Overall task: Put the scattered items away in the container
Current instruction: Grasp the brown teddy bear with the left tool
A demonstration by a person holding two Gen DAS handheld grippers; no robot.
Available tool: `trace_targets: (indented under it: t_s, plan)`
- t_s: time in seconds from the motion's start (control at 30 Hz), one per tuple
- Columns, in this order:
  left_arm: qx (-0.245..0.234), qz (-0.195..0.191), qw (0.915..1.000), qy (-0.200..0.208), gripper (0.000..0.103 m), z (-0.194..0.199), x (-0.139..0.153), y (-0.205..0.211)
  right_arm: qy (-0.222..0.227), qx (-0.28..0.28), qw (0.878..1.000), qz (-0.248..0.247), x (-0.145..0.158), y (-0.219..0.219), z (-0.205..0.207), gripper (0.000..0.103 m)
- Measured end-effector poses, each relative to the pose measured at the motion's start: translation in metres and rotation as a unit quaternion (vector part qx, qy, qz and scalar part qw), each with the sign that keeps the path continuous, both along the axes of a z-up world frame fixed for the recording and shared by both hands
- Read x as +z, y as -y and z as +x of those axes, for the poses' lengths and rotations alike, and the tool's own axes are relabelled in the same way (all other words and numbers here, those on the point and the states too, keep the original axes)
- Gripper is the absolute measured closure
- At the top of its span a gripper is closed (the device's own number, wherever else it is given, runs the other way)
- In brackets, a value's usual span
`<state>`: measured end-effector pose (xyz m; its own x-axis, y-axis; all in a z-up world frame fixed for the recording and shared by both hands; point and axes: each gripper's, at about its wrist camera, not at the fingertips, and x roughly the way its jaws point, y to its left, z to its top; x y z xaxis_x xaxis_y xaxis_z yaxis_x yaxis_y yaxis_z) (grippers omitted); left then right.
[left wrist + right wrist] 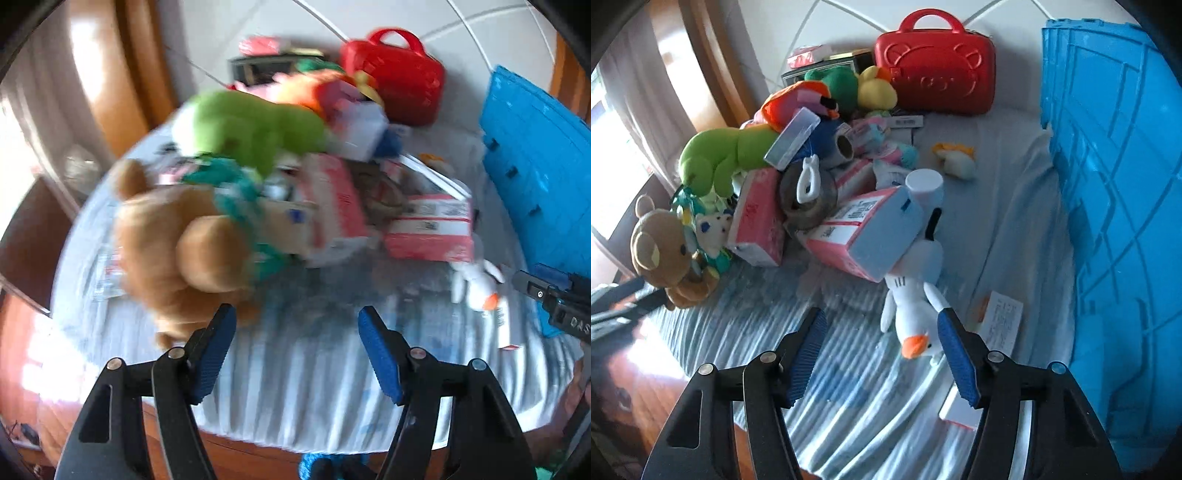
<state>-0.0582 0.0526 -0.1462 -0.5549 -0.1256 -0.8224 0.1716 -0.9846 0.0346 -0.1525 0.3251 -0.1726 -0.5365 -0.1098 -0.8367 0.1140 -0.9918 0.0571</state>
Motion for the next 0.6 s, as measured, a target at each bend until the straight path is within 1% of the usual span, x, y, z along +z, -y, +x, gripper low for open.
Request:
trace_targets:
  t_s: [0.13, 0.2, 0.23, 0.27, 0.3, 0.33, 0.37, 0.4, 0.5, 0.53, 0.57, 0.6]
  plan:
    - [0.046, -0.006, 0.9989, 0.004, 0.035, 0.008, 0.005, 0.041, 0.015, 0.032, 0.999, -0.034, -0.004, 0.024, -0.007, 0.040]
    - [0.056, -0.004, 0.9984, 0.003, 0.034, 0.012, 0.005, 0.059, 0.013, 0.054, 0.998, -0.040, -0.001, 0.043, -0.010, 0.040]
    - [0.056, -0.005, 0.9984, 0.004, 0.032, 0.013, 0.005, 0.068, 0.010, 0.067, 0.997, -0.046, 0.002, 0.056, -0.012, 0.040]
    - [0.053, -0.007, 0.9985, 0.005, 0.026, 0.013, 0.004, 0.075, 0.009, 0.076, 0.996, -0.055, 0.005, 0.067, -0.013, 0.039]
    - [0.051, -0.008, 0.9987, 0.005, 0.024, 0.013, 0.004, 0.082, 0.008, 0.086, 0.994, -0.066, 0.009, 0.081, -0.013, 0.038]
    - [0.044, -0.010, 0.9990, 0.006, 0.023, 0.012, 0.002, 0.090, 0.006, 0.097, 0.992, -0.077, 0.012, 0.096, -0.013, 0.034]
    - [0.037, -0.011, 0.9992, 0.009, 0.023, 0.010, 0.000, 0.095, 0.004, 0.103, 0.991, -0.082, 0.015, 0.109, -0.012, 0.026]
    - [0.030, -0.011, 0.9994, 0.013, 0.023, 0.008, -0.004, 0.103, 0.002, 0.110, 0.990, -0.087, 0.019, 0.125, -0.013, 0.023]
    - [0.006, 0.001, 0.9999, 0.014, 0.023, 0.006, -0.011, 0.134, -0.015, 0.118, 0.989, -0.091, 0.031, 0.173, -0.014, 0.022]
    - [0.000, 0.007, 0.9999, 0.012, 0.023, 0.004, -0.012, 0.146, -0.023, 0.114, 0.989, -0.088, 0.036, 0.190, -0.015, 0.027]
    - [-0.004, 0.010, 0.9999, 0.009, 0.023, 0.002, -0.010, 0.158, -0.026, 0.111, 0.989, -0.089, 0.038, 0.203, -0.017, 0.039]
    - [-0.007, 0.010, 0.9999, 0.003, 0.023, 0.000, -0.009, 0.167, -0.028, 0.109, 0.989, -0.093, 0.040, 0.215, -0.021, 0.044]
